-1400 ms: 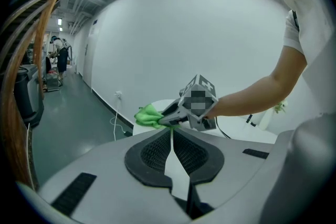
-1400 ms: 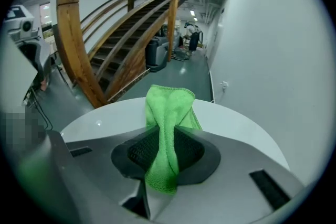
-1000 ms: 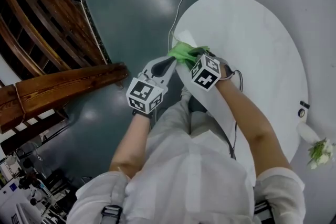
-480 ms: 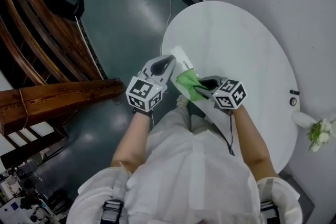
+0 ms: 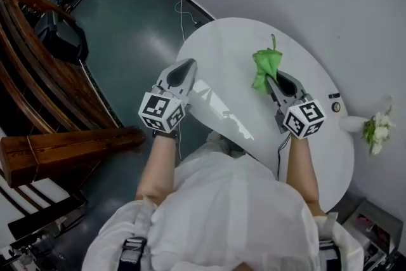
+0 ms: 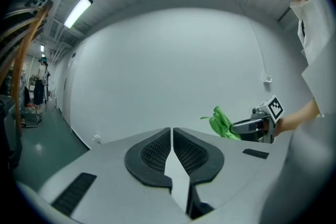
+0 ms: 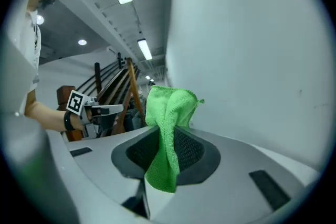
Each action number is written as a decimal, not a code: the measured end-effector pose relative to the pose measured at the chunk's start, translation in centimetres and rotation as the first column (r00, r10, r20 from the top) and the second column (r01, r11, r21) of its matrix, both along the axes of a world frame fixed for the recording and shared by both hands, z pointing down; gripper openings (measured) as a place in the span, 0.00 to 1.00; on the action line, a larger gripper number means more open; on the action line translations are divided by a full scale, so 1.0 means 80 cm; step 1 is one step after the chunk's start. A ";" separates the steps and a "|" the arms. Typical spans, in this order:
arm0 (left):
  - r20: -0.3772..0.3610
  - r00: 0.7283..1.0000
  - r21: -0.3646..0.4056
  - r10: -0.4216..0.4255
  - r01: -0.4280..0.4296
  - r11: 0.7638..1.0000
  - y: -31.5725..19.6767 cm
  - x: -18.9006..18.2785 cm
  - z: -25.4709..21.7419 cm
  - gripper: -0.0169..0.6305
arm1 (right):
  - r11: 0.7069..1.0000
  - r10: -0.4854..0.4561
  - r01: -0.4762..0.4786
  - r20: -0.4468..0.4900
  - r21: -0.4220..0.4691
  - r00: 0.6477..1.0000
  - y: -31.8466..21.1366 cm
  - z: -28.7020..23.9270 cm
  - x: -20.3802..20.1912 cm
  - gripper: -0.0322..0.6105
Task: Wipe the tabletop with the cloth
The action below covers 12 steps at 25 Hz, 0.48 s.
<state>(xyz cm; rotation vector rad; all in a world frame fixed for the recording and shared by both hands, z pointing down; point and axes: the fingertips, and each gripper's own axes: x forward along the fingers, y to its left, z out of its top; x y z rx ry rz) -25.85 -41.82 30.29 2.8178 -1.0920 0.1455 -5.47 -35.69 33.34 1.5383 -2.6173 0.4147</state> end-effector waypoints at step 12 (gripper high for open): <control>-0.048 0.997 0.146 0.056 -0.049 0.988 -0.009 0.069 -0.107 0.07 | 0.902 0.409 -0.387 -0.095 0.190 0.908 0.090 -0.104 0.202 0.16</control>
